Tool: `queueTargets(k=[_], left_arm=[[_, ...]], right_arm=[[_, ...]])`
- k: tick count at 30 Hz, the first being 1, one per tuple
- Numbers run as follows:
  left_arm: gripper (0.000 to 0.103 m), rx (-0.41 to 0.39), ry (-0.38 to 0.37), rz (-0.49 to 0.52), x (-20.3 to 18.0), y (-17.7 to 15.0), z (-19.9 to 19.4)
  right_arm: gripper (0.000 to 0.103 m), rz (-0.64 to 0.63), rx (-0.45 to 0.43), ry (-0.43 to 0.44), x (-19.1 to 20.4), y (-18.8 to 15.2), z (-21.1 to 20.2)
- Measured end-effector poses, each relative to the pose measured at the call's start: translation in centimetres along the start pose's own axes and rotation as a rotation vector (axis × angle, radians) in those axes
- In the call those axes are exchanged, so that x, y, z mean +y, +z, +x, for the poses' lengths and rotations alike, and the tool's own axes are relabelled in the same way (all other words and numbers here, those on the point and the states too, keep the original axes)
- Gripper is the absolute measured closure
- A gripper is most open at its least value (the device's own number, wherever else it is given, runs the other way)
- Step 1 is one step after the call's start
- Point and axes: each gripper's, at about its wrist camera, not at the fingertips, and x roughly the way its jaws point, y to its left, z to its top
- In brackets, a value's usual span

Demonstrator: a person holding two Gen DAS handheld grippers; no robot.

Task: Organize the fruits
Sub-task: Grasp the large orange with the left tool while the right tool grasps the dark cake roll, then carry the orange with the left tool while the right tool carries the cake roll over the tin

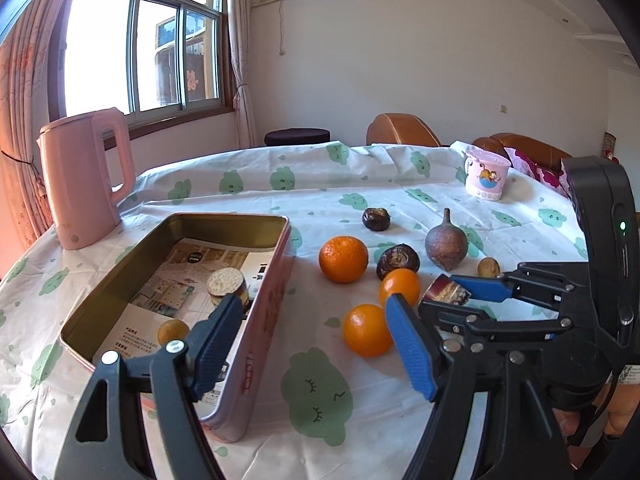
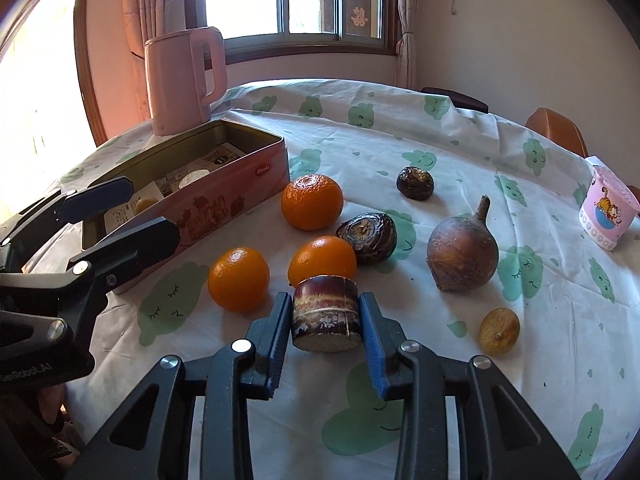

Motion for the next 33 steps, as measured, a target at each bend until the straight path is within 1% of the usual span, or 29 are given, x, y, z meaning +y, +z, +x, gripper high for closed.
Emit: queueTargets(k=[1,3,6,8,9,10,11,12,13,16,19,26,33], left_arm=[[0.027,0.010,-0.011,0.011,-0.4,0.1,0.3],[0.027,0.056,-0.040,0.026,-1.2,0.2,1.2],[0.028,0.113,-0.059,0.056,-2.4,0.4,2.8],[0.039,0.150,-0.060,0.074,-3.0,0.4,3.8],[0.047,0.177,-0.069,0.074,-3.1,0.3,4.4],[0.051,0.205,-0.082,0.064,-3.1,0.3,4.9],[0.060,0.222,-0.097,0.055,-3.0,0.3,5.2],[0.064,0.232,-0.104,0.050,-2.9,0.2,5.4],[0.064,0.236,-0.115,0.041,-2.8,0.2,5.5],[0.065,0.223,-0.130,0.018,-2.4,0.1,5.2],[0.065,0.195,-0.127,0.008,-2.2,0.1,4.8],[0.065,0.114,-0.105,-0.005,-1.8,0.3,3.5],[0.065,0.033,-0.101,-0.004,-1.6,0.5,2.2]], right_arm=[[0.067,0.007,-0.014,-0.017,-0.2,0.0,-0.3],[0.067,0.029,-0.036,-0.047,-1.0,-0.1,-0.8],[0.067,0.078,-0.047,-0.049,-2.4,-0.1,-1.1],[0.067,0.105,-0.051,-0.039,-3.0,-0.1,-1.1],[0.067,0.114,-0.054,-0.033,-3.2,-0.2,-1.2],[0.067,0.119,-0.057,-0.030,-3.3,-0.2,-1.2],[0.067,0.122,-0.059,-0.030,-3.3,-0.2,-1.2],[0.067,0.122,-0.061,-0.029,-3.3,-0.1,-1.3],[0.067,0.121,-0.061,-0.026,-3.2,-0.1,-1.3],[0.067,0.123,-0.059,-0.017,-3.3,-0.2,-1.2],[0.067,0.130,-0.069,-0.007,-3.5,-0.3,-1.4],[0.067,0.134,-0.117,0.019,-3.7,-0.5,-2.2],[0.067,0.132,-0.168,0.020,-3.6,-0.6,-2.9]])
